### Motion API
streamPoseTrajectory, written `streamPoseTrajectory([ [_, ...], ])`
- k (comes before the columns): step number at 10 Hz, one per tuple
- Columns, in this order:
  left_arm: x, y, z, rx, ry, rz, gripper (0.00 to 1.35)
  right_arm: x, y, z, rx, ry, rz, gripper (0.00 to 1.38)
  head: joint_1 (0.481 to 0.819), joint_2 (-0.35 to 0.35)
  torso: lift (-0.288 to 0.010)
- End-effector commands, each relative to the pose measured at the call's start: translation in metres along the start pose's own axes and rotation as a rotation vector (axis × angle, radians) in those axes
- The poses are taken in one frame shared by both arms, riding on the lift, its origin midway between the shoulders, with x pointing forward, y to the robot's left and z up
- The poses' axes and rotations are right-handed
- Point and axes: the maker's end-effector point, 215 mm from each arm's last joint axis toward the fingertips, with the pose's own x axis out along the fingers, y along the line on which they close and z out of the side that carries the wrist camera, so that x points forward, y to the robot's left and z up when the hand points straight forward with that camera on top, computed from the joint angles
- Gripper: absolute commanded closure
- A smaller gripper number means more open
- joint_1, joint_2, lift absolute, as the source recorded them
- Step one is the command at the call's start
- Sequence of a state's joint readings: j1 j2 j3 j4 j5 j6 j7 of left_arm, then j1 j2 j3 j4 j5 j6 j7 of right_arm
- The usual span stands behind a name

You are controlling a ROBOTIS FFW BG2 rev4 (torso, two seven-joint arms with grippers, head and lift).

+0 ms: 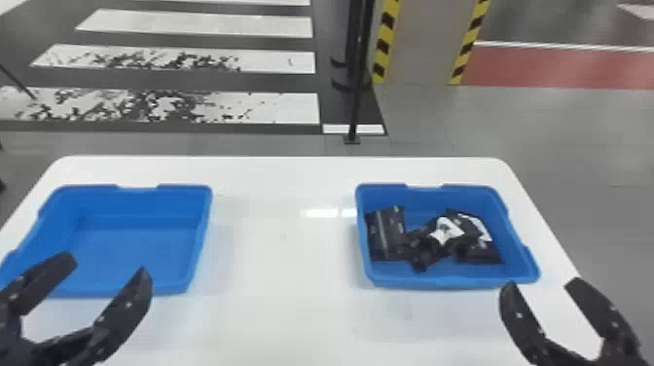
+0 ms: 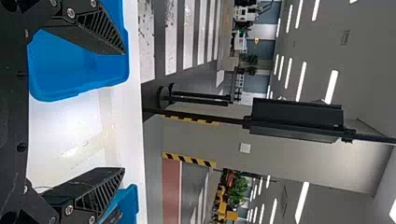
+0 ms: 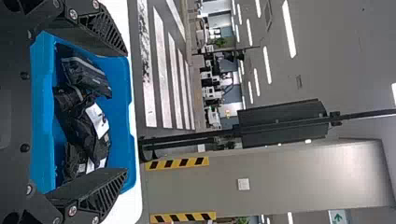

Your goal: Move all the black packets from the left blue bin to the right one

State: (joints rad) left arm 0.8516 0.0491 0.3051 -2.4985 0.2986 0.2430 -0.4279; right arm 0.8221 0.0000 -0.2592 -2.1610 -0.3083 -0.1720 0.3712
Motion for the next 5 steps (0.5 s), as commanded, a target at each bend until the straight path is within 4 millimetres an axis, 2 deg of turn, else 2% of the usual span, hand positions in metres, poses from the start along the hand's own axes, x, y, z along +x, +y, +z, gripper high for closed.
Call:
streamPoseTrajectory([
  [1, 0.0, 0.0, -0.0004, -0.003, 0.0, 0.0, 0.15, -0.0001, -0.0001, 0.0, 0.001, 0.0, -0.001, 0.15, 0.695, -0.07, -0.139],
  [5, 0.0002, -0.0003, -0.0026, -0.01, 0.002, -0.001, 0.15, -0.0001, -0.0002, 0.0002, 0.003, -0.001, -0.001, 0.15, 0.695, -0.071, -0.139],
])
